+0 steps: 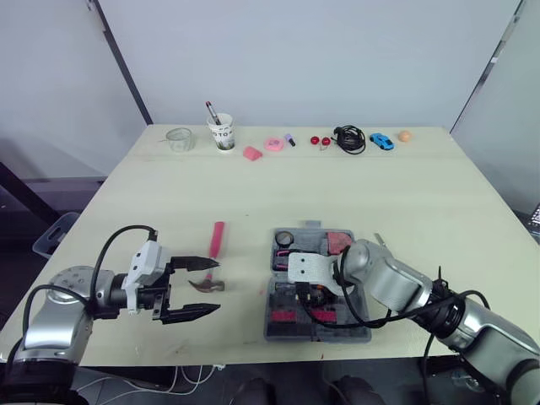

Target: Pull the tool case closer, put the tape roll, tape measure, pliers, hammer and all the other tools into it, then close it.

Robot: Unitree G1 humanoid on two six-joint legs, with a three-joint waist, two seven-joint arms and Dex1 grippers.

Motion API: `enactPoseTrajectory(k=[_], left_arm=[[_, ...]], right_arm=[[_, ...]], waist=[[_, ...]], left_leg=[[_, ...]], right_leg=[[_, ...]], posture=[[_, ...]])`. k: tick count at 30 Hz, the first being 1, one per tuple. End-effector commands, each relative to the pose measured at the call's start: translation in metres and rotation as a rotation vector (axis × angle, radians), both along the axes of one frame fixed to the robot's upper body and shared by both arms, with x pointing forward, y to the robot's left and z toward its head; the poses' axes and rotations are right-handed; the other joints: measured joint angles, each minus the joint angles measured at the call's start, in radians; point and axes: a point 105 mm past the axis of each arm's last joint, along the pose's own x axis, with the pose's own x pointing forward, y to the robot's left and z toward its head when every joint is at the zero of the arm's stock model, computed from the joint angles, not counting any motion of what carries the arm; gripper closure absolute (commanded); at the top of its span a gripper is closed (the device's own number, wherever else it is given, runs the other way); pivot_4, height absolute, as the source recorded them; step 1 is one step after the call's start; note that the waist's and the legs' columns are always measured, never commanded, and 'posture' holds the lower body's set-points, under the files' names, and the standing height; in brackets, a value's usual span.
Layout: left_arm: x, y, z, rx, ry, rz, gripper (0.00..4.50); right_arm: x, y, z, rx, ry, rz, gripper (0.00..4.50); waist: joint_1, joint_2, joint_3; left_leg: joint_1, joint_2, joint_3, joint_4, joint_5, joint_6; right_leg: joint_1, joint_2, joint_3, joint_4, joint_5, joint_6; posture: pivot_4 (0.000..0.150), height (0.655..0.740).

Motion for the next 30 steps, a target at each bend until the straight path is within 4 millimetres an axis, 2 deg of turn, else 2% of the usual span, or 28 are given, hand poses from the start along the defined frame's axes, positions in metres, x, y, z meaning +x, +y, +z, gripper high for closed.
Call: enactPoseTrajectory(k=[1,6,11,15,16,19,30], left_arm=[[-0.003,-0.005,0.005,-0.001,-0.023,-0.027,0.00],[-0.003,-0.007,0.004,-0.007,-0.021,-0.028,0.00],[-0.003,-0.010,0.003,-0.014,-0.019,-0.031,0.00],[-0.003,-0.010,0.002,-0.018,-0.017,-0.033,0.00],[-0.003,-0.011,0.002,-0.019,-0.017,-0.033,0.00],[-0.002,-0.011,0.002,-0.020,-0.018,-0.035,0.00],[-0.001,-0.011,0.002,-0.018,-0.017,-0.038,0.00]], right_arm=[[0.007,-0.003,0.018,0.040,-0.045,-0.022,1.42],[0.015,-0.009,0.038,0.124,-0.102,-0.046,1.42],[0.012,-0.012,0.043,0.260,-0.078,-0.043,1.42],[0.003,-0.013,0.039,0.364,-0.060,0.014,2.48],[0.002,-0.013,0.037,0.371,-0.060,0.023,3.13],[0.001,-0.012,0.031,0.401,-0.064,0.021,4.44],[0.010,-0.018,0.006,0.379,-0.073,-0.014,4.44]], waist=[[0.000,0.000,0.000],[0.000,0.000,0.000],[0.002,0.000,0.000],[0.001,-0.001,0.000],[0.000,-0.001,0.000],[0.000,-0.001,0.000],[0.001,-0.001,0.000]], left_leg=[[0.000,0.000,0.000,0.000,0.000,0.000],[0.000,0.000,0.000,0.000,0.000,0.000],[0.000,0.000,0.000,0.000,0.000,0.000],[0.000,0.000,0.000,0.000,0.000,0.000],[0.000,0.000,0.000,0.000,0.000,0.000],[0.000,0.000,0.000,0.000,0.000,0.000],[0.000,0.000,0.000,0.000,0.000,0.000]], right_leg=[[0.000,0.000,0.000,0.000,0.000,0.000],[0.000,0.000,0.000,0.000,0.000,0.000],[0.000,0.000,0.000,0.000,0.000,0.000],[0.000,0.000,0.000,0.000,0.000,0.000],[0.000,0.000,0.000,0.000,0.000,0.000],[0.000,0.000,0.000,0.000,0.000,0.000],[0.000,0.000,0.000,0.000,0.000,0.000]], posture=[[0.150,0.7400],[0.150,0.7400],[0.150,0.7400],[0.150,0.7400],[0.150,0.7400],[0.150,0.7400],[0.150,0.7400]])
